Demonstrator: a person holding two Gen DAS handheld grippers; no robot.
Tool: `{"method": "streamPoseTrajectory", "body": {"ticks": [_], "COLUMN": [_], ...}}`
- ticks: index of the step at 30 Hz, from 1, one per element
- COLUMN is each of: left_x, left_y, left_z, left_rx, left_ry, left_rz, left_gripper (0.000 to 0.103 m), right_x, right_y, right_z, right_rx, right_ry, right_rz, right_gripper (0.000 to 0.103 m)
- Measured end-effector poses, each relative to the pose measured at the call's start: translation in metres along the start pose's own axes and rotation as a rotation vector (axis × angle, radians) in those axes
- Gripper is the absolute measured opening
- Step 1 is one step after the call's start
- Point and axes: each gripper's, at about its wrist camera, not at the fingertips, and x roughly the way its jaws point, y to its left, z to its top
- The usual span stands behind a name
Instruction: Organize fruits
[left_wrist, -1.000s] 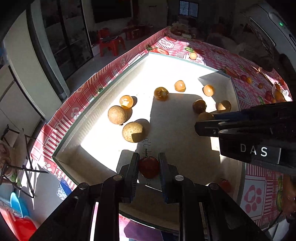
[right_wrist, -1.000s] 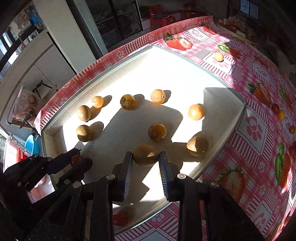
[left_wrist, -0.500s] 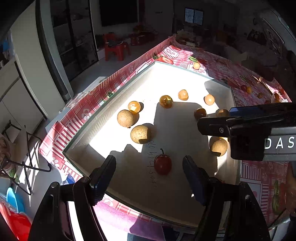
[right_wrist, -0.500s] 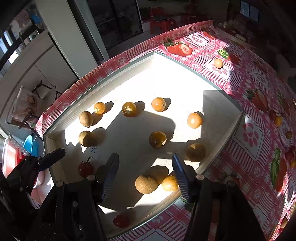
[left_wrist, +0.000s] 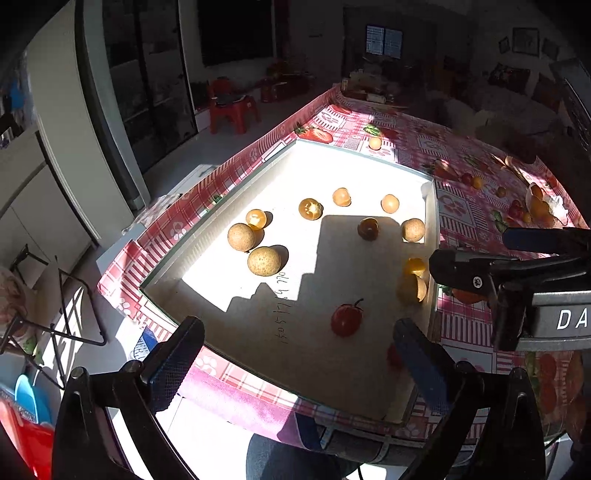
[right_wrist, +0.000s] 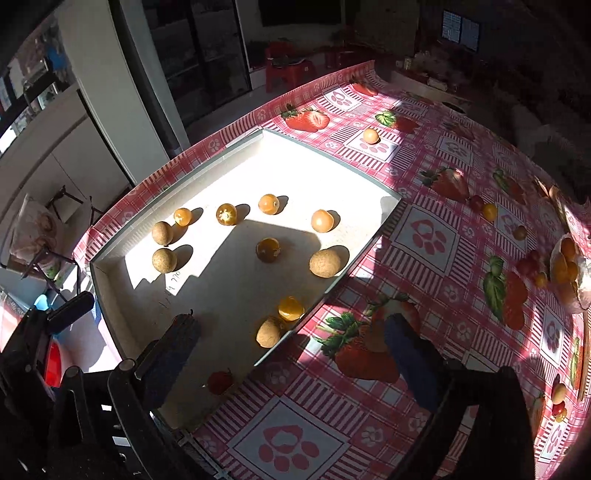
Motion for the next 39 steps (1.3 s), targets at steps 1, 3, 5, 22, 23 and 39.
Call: {"method": "streamPoseTrajectory", "body": {"ticks": [1,3,5,22,23,39], "left_x": [0.000,0.000,-0.004,-0.013,-0.013,-0.013], "left_y": [-0.001,-0.003,-0.005,-0.013,-0.014,-0.016], "left_z": [-0.002,-0.003,-0.005,-0.007,-0.007,-0.007], "left_rx": [-0.001,-0.004,-0.007,0.019,0.022,0.038], "left_ry": [0.010,0.030,0.024,0.018,0.019,0.021], "left_rz": [0.006,0.016,0.013,0.080,0.083,0.103], "left_gripper": [0.103,0.103,0.103,0.103,0.103,0.103], "right_x": [-0.001,-0.005,-0.009,-0.023,-0.023,-0.027], "right_y": [-0.002,-0.004,-0.005,0.001,0.001,0.000], "right_z": [-0.002,-0.007,-0.011,-0.026,-0.027,-0.027], "right_rx": [0.008,0.024,0.031,0.006,0.005,0.002], "right_ry": [-0.001,-0.004,-0.012,-0.044,-0.045,-0.059], "right_rz": [-0.005,-0.010,-0.016,-0.025,-0.027,-0.040], "right_gripper": [0.103,0.103,0.103,0.103,0.103,0.103]}}
